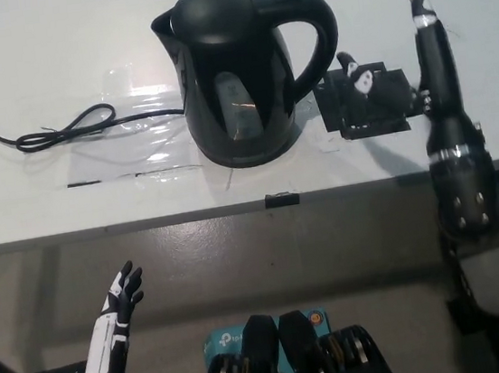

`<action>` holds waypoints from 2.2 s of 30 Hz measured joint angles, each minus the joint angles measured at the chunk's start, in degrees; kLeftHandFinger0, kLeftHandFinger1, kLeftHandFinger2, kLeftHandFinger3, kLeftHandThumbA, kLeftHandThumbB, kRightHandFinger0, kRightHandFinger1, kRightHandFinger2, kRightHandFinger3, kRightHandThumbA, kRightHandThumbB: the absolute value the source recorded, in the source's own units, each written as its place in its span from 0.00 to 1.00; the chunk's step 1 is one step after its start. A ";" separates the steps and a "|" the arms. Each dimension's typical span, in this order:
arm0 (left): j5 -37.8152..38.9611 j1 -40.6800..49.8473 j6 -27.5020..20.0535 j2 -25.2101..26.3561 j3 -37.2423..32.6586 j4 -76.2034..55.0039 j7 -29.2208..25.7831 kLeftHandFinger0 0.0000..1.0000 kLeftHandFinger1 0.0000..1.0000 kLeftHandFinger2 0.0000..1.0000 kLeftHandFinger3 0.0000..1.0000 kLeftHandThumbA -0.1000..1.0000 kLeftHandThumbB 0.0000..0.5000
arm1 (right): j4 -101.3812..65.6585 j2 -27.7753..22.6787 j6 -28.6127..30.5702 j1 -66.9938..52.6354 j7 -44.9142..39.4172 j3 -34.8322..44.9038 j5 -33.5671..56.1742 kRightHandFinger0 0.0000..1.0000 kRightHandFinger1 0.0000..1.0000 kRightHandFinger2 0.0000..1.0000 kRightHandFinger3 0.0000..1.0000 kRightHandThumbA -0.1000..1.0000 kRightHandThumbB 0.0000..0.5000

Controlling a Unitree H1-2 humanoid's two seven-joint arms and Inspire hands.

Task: Use the right hand to grab the handle of the kettle from the base and place it on the right side

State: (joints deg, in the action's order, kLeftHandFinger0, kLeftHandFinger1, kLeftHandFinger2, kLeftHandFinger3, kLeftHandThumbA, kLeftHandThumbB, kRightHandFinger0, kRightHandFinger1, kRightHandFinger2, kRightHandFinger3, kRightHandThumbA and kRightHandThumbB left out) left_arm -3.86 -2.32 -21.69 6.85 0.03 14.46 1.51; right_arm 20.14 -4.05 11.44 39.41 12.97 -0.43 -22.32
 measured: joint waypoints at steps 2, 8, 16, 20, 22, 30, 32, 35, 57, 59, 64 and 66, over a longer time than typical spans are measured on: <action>-0.10 -0.02 -0.14 0.00 -0.01 0.00 0.00 1.00 1.00 1.00 1.00 1.00 1.00 | 3.18 -0.43 -0.31 1.76 0.10 -0.17 -0.21 1.00 1.00 1.00 1.00 0.79 0.55; -0.16 -0.06 -0.50 0.03 -0.01 0.03 0.01 1.00 1.00 1.00 1.00 1.00 1.00 | 11.28 -1.09 -1.37 5.45 0.52 -1.70 -0.89 1.00 1.00 1.00 1.00 0.79 0.61; -0.24 -0.10 -0.56 0.02 -0.01 0.03 0.01 1.00 1.00 1.00 1.00 1.00 1.00 | 16.58 -2.01 -1.88 7.35 0.71 -3.44 -1.48 1.00 1.00 1.00 1.00 0.86 0.75; -0.23 -0.12 -0.57 0.02 -0.01 0.07 0.01 1.00 1.00 1.00 1.00 1.00 1.00 | 16.77 -2.27 -2.15 7.46 0.58 -4.21 -1.48 1.00 1.00 1.00 1.00 0.95 0.78; -0.23 -0.12 -0.58 0.02 -0.01 0.09 0.01 1.00 1.00 1.00 1.00 1.00 1.00 | 16.79 -2.36 -2.31 7.60 0.47 -4.47 -1.47 1.00 1.00 1.00 1.00 0.97 0.80; -0.24 -0.12 -0.66 0.02 -0.02 0.16 0.01 1.00 1.00 1.00 1.00 1.00 1.00 | 18.09 -2.43 -3.05 9.07 0.08 -4.79 -1.40 1.00 1.00 1.00 1.00 1.00 0.66; -0.24 -0.13 -0.66 0.02 -0.02 0.16 0.01 1.00 1.00 1.00 1.00 1.00 1.00 | 18.88 -2.46 -3.30 9.56 0.04 -4.80 -1.40 1.00 1.00 1.00 1.00 1.00 0.69; -0.23 -0.13 -0.67 0.03 -0.01 0.17 0.02 1.00 1.00 1.00 1.00 1.00 1.00 | 20.12 -2.54 -3.69 10.37 0.00 -4.92 -1.43 1.00 1.00 1.00 1.00 1.00 0.61; -0.23 -0.13 -0.71 0.03 -0.16 0.16 0.05 1.00 1.00 1.00 1.00 1.00 1.00 | 29.41 -2.44 -4.60 16.18 0.58 -6.33 -1.44 1.00 1.00 1.00 1.00 1.00 0.70; -0.23 -0.13 -0.71 0.04 -0.20 0.15 0.06 1.00 1.00 1.00 1.00 1.00 0.99 | 29.84 -2.42 -4.59 16.58 0.87 -6.46 -1.45 1.00 1.00 1.00 1.00 1.00 0.71; -0.14 -0.13 -0.72 0.03 -0.23 0.13 0.18 1.00 1.00 1.00 1.00 1.00 1.00 | 29.99 -2.42 -4.60 17.46 1.37 -7.25 -1.60 1.00 1.00 1.00 1.00 1.00 0.71; -0.09 -0.13 -0.73 0.04 -0.23 0.13 0.31 1.00 1.00 1.00 1.00 1.00 1.00 | 30.00 -2.38 -4.60 18.03 1.61 -7.47 -1.60 1.00 1.00 1.00 1.00 1.00 0.71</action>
State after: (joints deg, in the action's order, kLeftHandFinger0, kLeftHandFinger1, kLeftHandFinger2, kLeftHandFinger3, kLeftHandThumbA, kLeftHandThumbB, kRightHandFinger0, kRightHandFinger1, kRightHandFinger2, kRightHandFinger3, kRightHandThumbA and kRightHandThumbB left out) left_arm -3.95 -2.45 -22.41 6.89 -0.20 14.59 1.82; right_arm 50.15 -6.43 6.84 57.44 14.58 -7.90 -23.92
